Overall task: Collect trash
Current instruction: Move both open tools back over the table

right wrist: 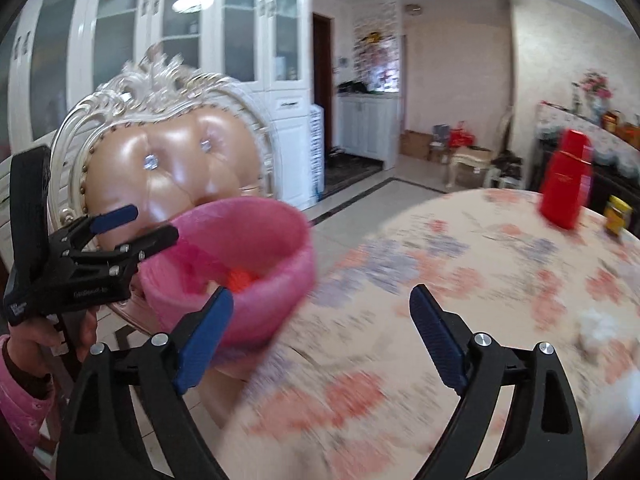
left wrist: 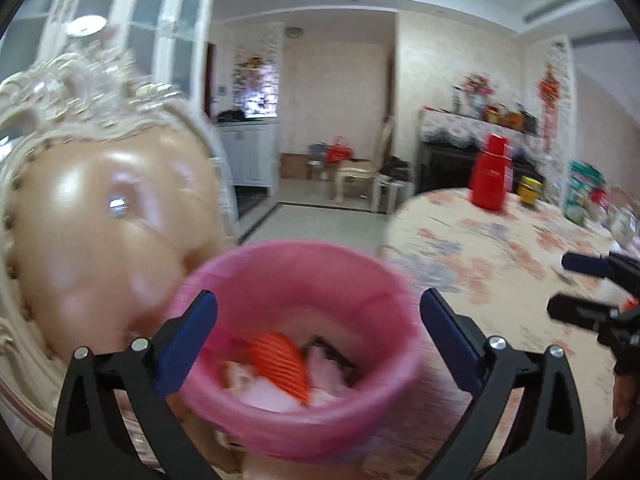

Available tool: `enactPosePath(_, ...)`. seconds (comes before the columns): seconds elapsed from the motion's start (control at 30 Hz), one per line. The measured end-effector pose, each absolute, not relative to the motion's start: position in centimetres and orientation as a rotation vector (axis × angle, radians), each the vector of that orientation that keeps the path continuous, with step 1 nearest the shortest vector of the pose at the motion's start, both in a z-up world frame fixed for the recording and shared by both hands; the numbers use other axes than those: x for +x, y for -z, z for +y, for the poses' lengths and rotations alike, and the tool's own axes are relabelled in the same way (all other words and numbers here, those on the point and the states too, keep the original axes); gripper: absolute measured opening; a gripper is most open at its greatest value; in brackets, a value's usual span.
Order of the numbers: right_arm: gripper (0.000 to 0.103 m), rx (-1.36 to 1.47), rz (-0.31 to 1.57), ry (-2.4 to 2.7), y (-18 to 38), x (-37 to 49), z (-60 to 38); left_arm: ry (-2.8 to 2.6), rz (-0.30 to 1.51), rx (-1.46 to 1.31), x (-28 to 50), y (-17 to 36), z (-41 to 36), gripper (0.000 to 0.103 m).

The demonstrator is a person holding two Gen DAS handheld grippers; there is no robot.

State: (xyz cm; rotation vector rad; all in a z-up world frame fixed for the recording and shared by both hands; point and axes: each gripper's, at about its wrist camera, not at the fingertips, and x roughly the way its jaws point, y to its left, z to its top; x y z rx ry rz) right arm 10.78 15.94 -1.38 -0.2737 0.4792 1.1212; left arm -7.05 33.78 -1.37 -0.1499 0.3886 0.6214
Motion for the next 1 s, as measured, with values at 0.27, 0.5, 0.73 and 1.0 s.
enactPosePath(0.27, 0.085, -0.205, 0.505, -0.882, 1.6, 14.2, 4.3, -0.382, 0.403, -0.078, -0.1, 0.9, 23.9, 0.098)
enactPosePath(0.5, 0.085, -0.147, 0.499, -0.637, 1.7, 17.2, -6.5, -0.179, 0.403, -0.082, 6.0, 0.8, 14.2, 0.098)
enactPosePath(0.73, 0.085, -0.084, 0.527, -0.409, 2.9, 20.7, -16.2, -0.056, 0.457, -0.109, 12.2, 1.5, 7.2, 0.098)
enactPosePath(1.0, 0.085, 0.009, 0.641, -0.308, 5.9, 24.5, -22.5, -0.041, 0.530, -0.094, 18.6, 3.4, 3.6, 0.098)
